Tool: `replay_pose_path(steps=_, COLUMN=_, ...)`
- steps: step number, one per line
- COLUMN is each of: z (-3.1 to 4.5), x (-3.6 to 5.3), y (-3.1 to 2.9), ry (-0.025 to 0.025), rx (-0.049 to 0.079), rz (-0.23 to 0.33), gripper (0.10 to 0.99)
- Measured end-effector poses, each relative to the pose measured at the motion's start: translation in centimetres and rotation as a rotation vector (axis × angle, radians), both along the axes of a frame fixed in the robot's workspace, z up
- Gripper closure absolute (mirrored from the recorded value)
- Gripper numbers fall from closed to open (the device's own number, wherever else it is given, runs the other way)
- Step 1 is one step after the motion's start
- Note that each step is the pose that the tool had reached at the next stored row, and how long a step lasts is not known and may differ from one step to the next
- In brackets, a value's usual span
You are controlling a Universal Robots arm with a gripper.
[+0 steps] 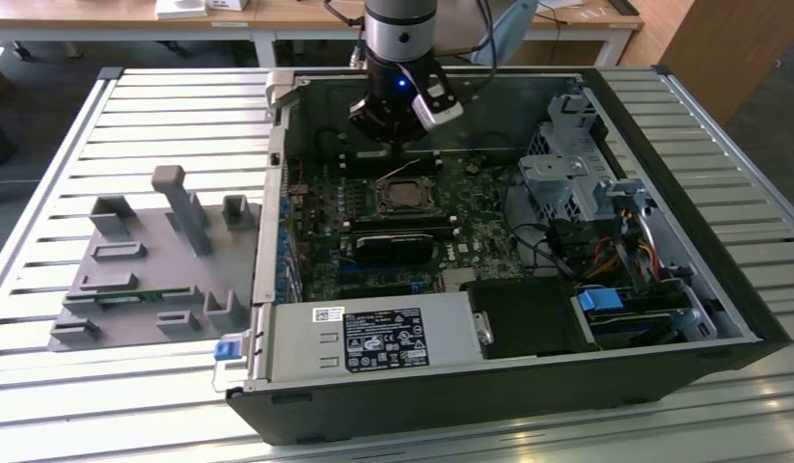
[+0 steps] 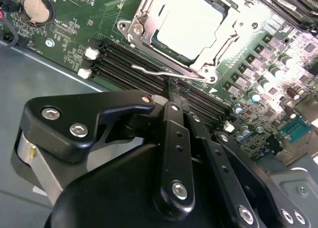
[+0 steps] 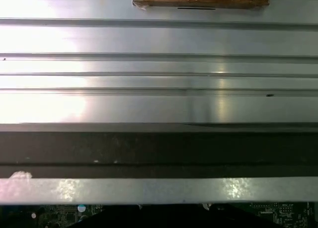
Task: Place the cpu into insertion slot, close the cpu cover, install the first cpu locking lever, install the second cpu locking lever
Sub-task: 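Install the first cpu locking lever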
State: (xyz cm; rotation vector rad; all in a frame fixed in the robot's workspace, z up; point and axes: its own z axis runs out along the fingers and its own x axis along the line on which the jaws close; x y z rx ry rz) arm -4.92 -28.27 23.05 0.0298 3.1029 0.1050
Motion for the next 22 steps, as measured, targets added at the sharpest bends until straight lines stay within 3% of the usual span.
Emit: replay_pose_path(steps=22, z=-0.54, x=1.05, y=0.00, ry=-0.0001, rx=-0.001, rz=0.000, gripper=0.980)
